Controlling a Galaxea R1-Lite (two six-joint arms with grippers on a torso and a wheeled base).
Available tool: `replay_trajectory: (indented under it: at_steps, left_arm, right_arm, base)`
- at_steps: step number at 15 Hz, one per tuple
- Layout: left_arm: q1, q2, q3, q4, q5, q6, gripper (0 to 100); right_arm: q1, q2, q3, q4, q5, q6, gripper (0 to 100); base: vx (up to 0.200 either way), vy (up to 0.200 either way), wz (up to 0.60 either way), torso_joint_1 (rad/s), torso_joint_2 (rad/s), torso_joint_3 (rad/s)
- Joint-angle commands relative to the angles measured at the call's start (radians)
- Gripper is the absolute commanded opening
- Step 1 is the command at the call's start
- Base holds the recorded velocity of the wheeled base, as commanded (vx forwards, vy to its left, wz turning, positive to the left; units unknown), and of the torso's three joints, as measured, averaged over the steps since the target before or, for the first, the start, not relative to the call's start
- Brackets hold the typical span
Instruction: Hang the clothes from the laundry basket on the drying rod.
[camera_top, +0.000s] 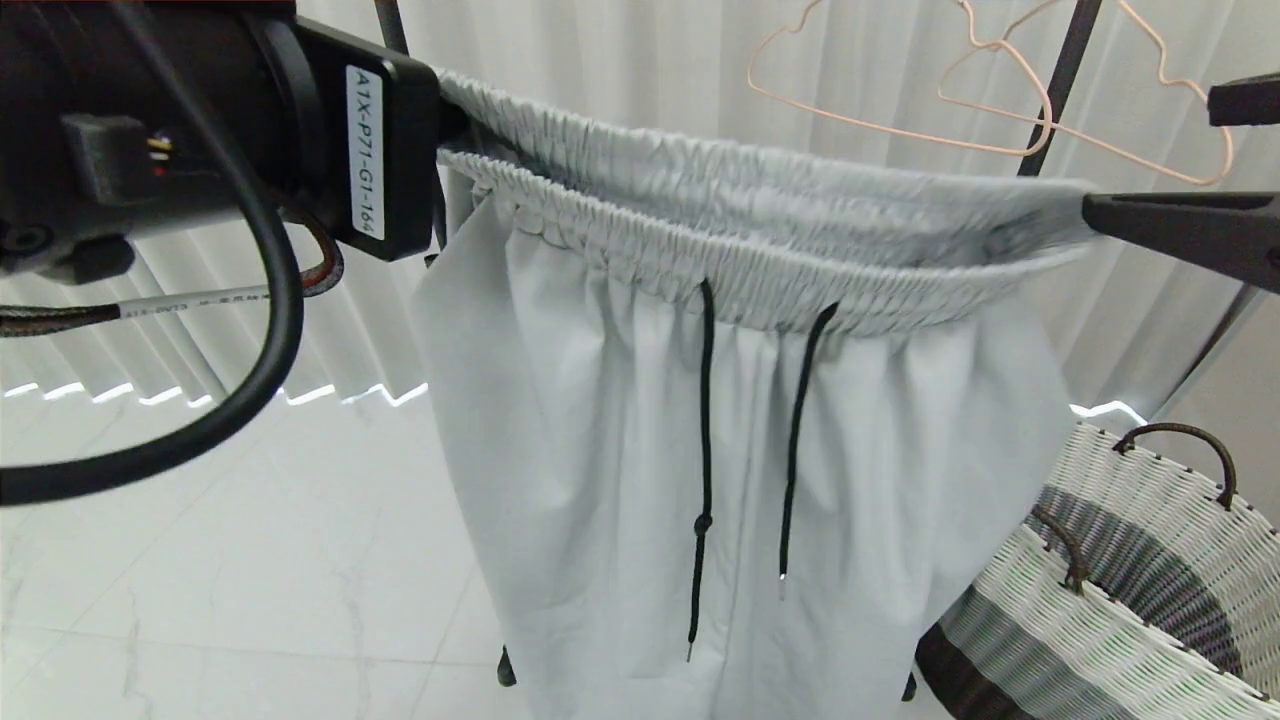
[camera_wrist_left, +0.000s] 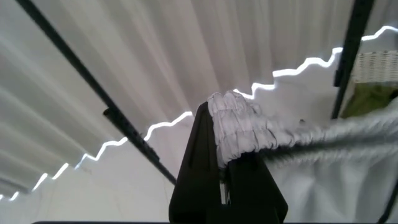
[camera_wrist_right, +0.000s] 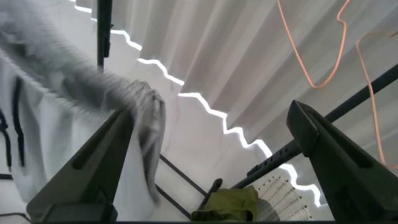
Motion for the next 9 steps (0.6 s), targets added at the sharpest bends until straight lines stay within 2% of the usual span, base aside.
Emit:
replay_trajectory:
  at_steps: [1,3,4,7,8,9]
  left_arm:
    - [0.051,-0.002,0.003,0.000,0.016,0.000,0]
    - [0.108,-0.005,0.026,-0.001,0.033,0.000,0]
    - [0.120,-0.013,0.037,-0.001,0.033,0.000,0]
    - [0.121,-0.045,0.062,0.000,0.033,0.003,0]
    - [0.121,-0.050,0.065,0.000,0.033,0.008,0]
    - [0.121,-0.071,0.075,0.000,0.033,0.031,0]
  right_arm:
    - [0.000,-0.060,0.046,0.000,0.009,0.000,100]
    - [-0.008,-0.091,0.057,0.001,-0.001,0.001,100]
    - [-0.041,-0.099,0.065,0.001,-0.002,0.001,100]
    - [-0.222,-0.103,0.101,0.007,-0.005,-0.002,100]
    - [-0.258,-0.103,0.109,0.007,-0.008,-0.008,100]
    - [-0.362,-0.103,0.140,-0.002,-0.011,-0.043,100]
  base:
    - [0.000,0.000,0.00,0.000,0.00,0.000]
    - [0.000,0.000,0.00,0.000,0.00,0.000]
    - [0.000,0.000,0.00,0.000,0.00,0.000]
    - [0.000,0.000,0.00,0.000,0.00,0.000]
    - [0.000,0.000,0.00,0.000,0.00,0.000]
    - [0.000,0.000,0.00,0.000,0.00,0.000]
